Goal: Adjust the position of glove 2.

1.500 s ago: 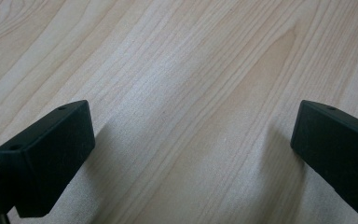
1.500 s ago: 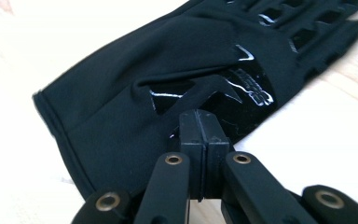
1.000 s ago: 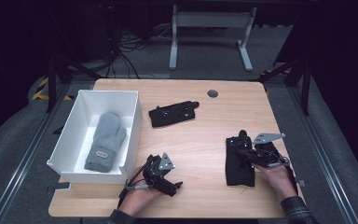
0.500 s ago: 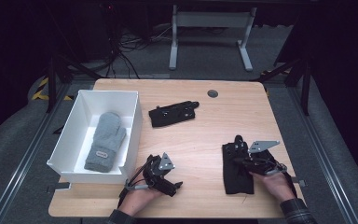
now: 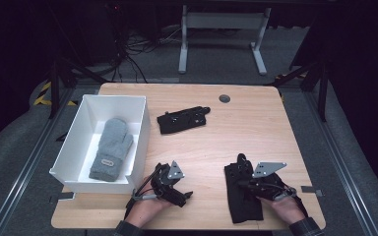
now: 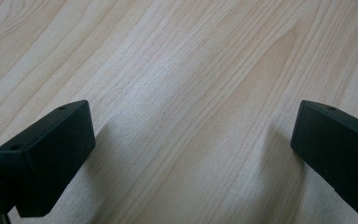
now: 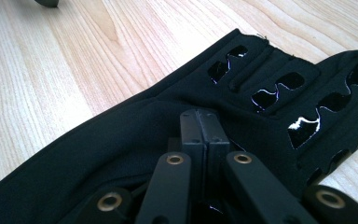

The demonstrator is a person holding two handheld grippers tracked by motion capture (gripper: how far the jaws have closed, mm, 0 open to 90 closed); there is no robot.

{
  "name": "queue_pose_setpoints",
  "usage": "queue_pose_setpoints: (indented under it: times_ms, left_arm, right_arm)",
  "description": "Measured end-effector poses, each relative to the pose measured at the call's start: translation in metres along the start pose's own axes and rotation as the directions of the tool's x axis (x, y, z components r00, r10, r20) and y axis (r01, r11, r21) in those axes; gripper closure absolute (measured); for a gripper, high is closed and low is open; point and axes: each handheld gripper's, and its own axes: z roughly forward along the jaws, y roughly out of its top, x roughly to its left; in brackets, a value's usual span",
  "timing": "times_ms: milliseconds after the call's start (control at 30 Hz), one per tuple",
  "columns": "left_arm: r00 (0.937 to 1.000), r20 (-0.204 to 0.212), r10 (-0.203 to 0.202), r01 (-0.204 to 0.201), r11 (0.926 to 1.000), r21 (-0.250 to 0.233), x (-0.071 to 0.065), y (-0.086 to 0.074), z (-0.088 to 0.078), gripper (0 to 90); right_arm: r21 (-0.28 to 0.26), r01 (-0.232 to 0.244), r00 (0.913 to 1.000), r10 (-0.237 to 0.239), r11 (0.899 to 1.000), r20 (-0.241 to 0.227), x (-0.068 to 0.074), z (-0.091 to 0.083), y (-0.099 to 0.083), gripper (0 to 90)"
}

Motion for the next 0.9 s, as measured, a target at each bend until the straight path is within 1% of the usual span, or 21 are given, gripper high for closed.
queue_pose_setpoints:
  times_ms: [100, 133, 200, 233, 300, 367, 433, 467, 567, 667, 767, 800, 900]
  left_arm:
    - [1.0, -0.001, 0.002, -0.002, 1.0, 0.0, 0.0, 0.0, 0.0, 0.2]
    - [1.0, -0.001, 0.0, 0.0, 1.0, 0.0, 0.0, 0.0, 0.0, 0.1]
    - [1.0, -0.001, 0.001, -0.001, 1.0, 0.001, 0.0, 0.0, 0.0, 0.1]
    - [1.0, -0.001, 0.0, 0.0, 1.0, 0.001, 0.0, 0.0, 0.0, 0.1]
    - [1.0, -0.002, -0.001, 0.001, 1.0, 0.001, 0.0, 0.0, 0.0, 0.0]
    - [1.0, -0.002, -0.002, 0.002, 1.0, 0.001, 0.0, 0.0, 0.0, 0.0]
    - [1.0, -0.003, -0.002, 0.002, 1.0, 0.001, 0.0, 0.0, 0.0, 0.0]
    - [1.0, -0.002, -0.001, 0.001, 1.0, 0.001, 0.0, 0.0, 0.0, 0.0]
    - [1.0, -0.002, -0.002, 0.002, 1.0, 0.0, 0.0, 0.0, 0.0, 0.0]
    - [1.0, -0.002, -0.002, 0.002, 1.0, 0.0, 0.0, 0.0, 0.0, 0.0]
    - [1.0, -0.002, -0.002, 0.002, 1.0, 0.0, 0.0, 0.0, 0.0, 0.0]
    - [1.0, -0.003, -0.003, 0.003, 1.0, 0.001, 0.0, 0.0, 0.0, 0.0]
    - [1.0, -0.002, -0.003, 0.003, 1.0, 0.0, 0.0, 0.0, 0.0, 0.0]
  right_arm:
    - [-0.004, 0.009, 0.9999, -0.009, 1.0, 0.006, 0.001, -0.001, 0.001, 90.0]
    - [-0.012, 0.016, 0.9998, -0.016, 1.0, 0.006, 0.001, -0.002, 0.001, 84.8]
    - [-0.035, 0.01, 0.9999, -0.01, 0.999, 0.008, 0.0, -0.005, 0.003, 79.5]
    - [-0.053, 0.0, 1.0, 0.0, 0.999, 0.008, 0.0, -0.009, 0.003, 75.1]
    - [-0.074, -0.007, 0.9995, 0.009, 0.997, 0.031, -0.003, -0.014, 0.003, 67.7]
    - [-0.1, -0.031, 0.9982, 0.036, 0.995, 0.048, -0.009, -0.019, 0.0, 59.3]
    - [-0.117, -0.058, 0.9938, 0.068, 0.991, 0.088, -0.018, -0.025, -0.006, 51.1]
    - [-0.119, -0.061, 0.9916, 0.074, 0.991, 0.106, -0.022, -0.027, -0.01, 47.0]
    - [-0.131, -0.085, 0.9844, 0.104, 0.988, 0.142, -0.032, -0.029, -0.022, 38.2]
    - [-0.128, -0.103, 0.9763, 0.125, 0.986, 0.177, -0.038, -0.029, -0.033, 32.1]
    - [-0.135, -0.115, 0.9709, 0.14, 0.984, 0.194, -0.042, -0.031, -0.04, 27.9]
    - [-0.134, -0.117, 0.967, 0.143, 0.984, 0.21, -0.043, -0.032, -0.043, 26.9]
    - [-0.137, -0.128, 0.9604, 0.157, 0.982, 0.23, -0.048, -0.036, -0.049, 25.6]
